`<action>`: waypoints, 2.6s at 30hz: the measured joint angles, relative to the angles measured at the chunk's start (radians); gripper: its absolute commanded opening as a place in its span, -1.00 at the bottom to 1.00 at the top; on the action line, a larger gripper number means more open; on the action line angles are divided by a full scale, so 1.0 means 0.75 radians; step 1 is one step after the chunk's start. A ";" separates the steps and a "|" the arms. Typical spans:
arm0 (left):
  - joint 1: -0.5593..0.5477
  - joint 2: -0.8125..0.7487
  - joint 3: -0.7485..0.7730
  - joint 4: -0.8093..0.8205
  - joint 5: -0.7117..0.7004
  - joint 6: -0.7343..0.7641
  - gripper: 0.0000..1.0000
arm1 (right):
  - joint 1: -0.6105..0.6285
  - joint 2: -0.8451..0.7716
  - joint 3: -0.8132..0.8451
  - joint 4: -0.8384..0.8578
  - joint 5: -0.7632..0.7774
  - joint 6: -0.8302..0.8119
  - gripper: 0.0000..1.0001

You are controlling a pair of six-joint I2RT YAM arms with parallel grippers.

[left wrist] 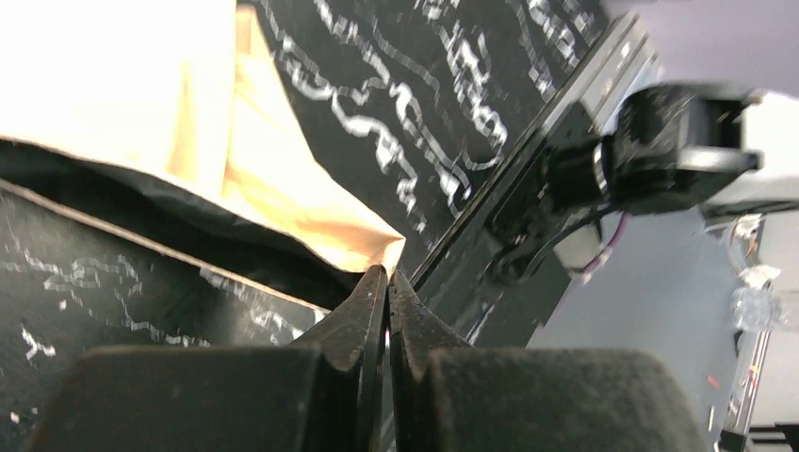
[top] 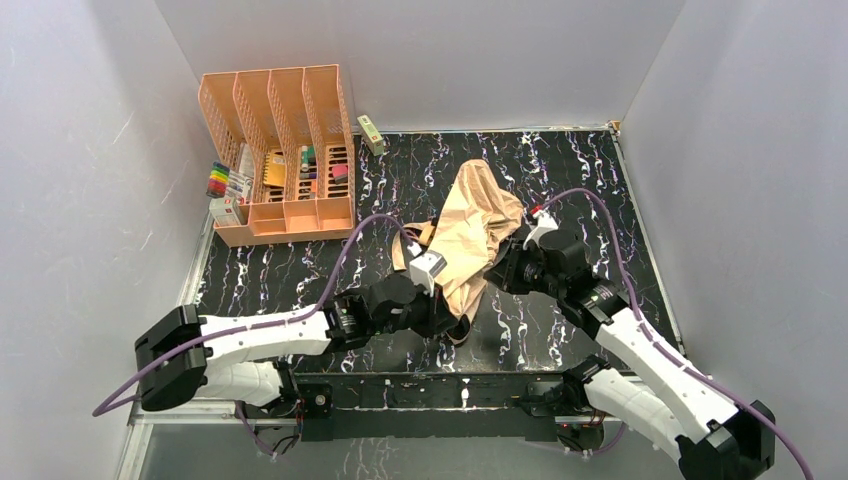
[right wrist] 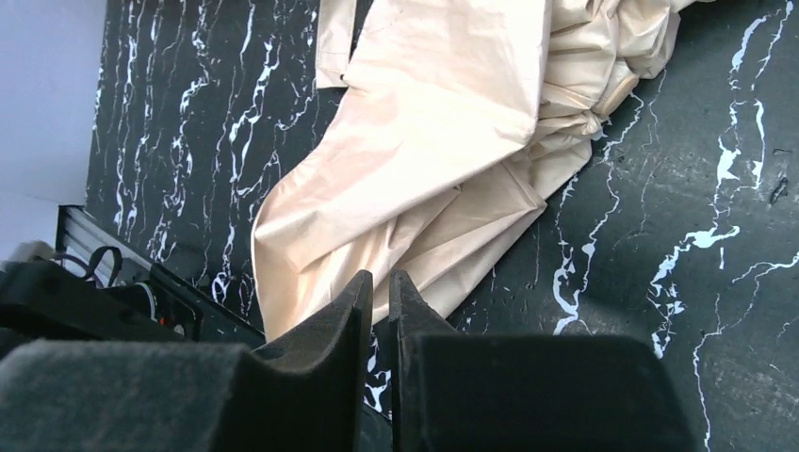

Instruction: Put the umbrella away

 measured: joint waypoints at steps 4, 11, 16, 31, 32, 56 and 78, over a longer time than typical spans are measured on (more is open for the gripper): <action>0.000 -0.025 0.109 -0.005 -0.058 0.017 -1.00 | -0.001 -0.084 -0.045 0.046 -0.083 -0.004 -0.55; -0.004 0.046 0.087 0.071 0.007 -0.011 -1.00 | -0.001 -0.082 -0.077 0.168 -0.221 -0.005 -0.54; -0.026 0.088 0.019 0.130 0.027 -0.032 -1.00 | -0.001 0.029 -0.077 0.245 -0.276 0.014 -0.54; -0.104 0.372 -0.171 0.340 0.048 -0.130 -0.92 | 0.023 0.442 -0.216 0.592 -0.423 0.096 -0.52; -0.109 0.382 -0.171 0.360 0.050 -0.136 -0.92 | 0.029 0.456 -0.218 0.609 -0.424 0.097 -0.52; -0.152 -0.128 -0.198 0.031 -0.183 -0.163 0.39 | 0.069 0.734 -0.244 0.679 -0.028 0.192 -0.53; 0.153 0.089 0.287 -0.308 0.011 0.067 0.40 | 0.070 0.359 -0.399 0.600 -0.061 0.170 -0.17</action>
